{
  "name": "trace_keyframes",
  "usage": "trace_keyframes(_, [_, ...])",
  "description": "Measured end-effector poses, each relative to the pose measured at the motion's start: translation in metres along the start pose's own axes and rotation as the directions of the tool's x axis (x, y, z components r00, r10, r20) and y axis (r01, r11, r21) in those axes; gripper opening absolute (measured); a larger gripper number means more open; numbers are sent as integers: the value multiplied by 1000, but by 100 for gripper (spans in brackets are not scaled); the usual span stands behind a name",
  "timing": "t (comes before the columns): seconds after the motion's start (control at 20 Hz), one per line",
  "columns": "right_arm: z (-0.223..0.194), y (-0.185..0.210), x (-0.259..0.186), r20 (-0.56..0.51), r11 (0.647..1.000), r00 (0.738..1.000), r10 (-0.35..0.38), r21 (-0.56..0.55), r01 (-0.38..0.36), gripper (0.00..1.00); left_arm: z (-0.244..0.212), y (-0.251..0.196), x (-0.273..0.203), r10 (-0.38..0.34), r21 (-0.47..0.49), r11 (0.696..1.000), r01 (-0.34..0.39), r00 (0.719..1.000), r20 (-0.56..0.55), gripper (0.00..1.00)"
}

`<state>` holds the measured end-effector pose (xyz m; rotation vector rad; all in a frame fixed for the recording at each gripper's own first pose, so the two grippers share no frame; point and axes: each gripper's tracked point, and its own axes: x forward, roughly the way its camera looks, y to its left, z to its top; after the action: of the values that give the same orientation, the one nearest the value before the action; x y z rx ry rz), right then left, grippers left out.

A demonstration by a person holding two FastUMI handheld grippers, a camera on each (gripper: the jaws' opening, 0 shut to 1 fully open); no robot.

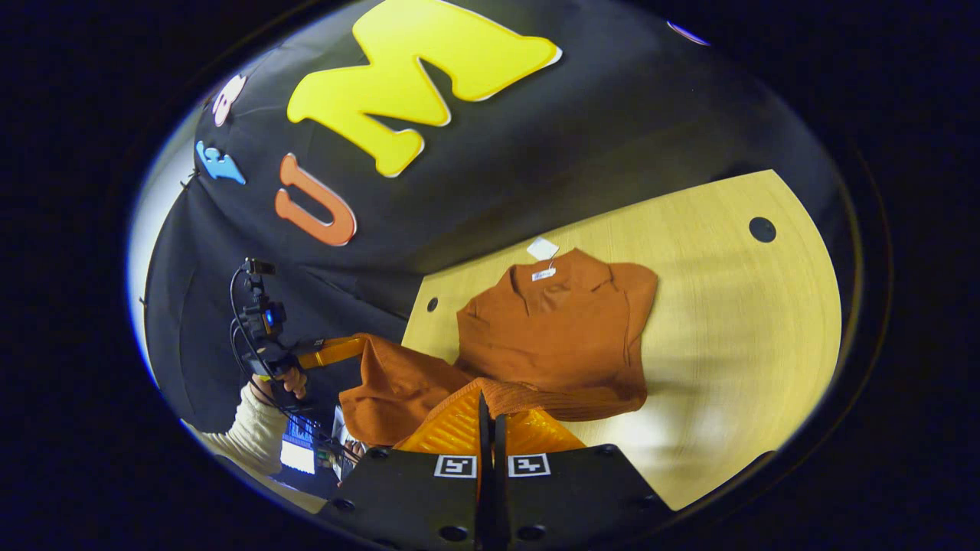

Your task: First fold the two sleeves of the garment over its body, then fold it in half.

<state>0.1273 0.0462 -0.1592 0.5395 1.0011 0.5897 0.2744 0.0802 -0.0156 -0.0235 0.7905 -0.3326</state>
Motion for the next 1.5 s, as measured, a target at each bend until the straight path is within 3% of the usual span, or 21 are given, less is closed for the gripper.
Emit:
trace_keyframes(0.05, [13, -3, 4, 20, 1000, 1000, -7, 9, 6, 0, 8, 8, 11, 18, -17, 1000, -18, 1000, 3, 7])
trace_keyframes(0.1, [22, -6, 9, 33, 1000, 999, -10, 22, 10, 0, 11, 15, 21, 30, -32, 999, -30, 1000, -1, 3])
trace_keyframes(0.3, [54, -25, 39, 62, 998, 997, -37, 52, 33, 0, 25, 42, 63, 40, -149, 988, -38, 999, 14, 3])
trace_keyframes(0.55, [81, -62, 98, 68, 988, 996, -65, 145, 54, 0, 11, 78, 125, 6, -340, 940, -16, 1000, -30, 3])
trace_keyframes(0.65, [87, -81, 121, 68, 976, 995, -75, 211, 59, 0, 2, 94, 147, -9, -430, 903, -12, 999, -45, 3])
trace_keyframes(0.95, [96, -126, 164, 88, 927, 988, -129, 364, 89, 0, -8, 115, 208, -17, -670, 742, 24, 1000, 17, 0])
trace_keyframes(1.1, [101, -140, 171, 123, 883, 981, -153, 462, 80, 0, 1, 126, 216, -17, -845, 524, 103, 994, 110, 3])
trace_keyframes(1.3, [108, -150, 170, 200, 796, 962, -186, 605, 28, 0, 9, 135, 220, 27, -928, 342, 147, 986, 166, 3])
trace_keyframes(1.35, [107, -152, 175, 213, 774, 958, -193, 633, 15, 0, 13, 136, 221, 38, -935, 317, 156, 984, 177, 3])
trace_keyframes(1.5, [106, -157, 174, 231, 743, 949, -215, 669, 6, 0, 7, 133, 223, 53, -939, 300, 165, 981, 189, 3])
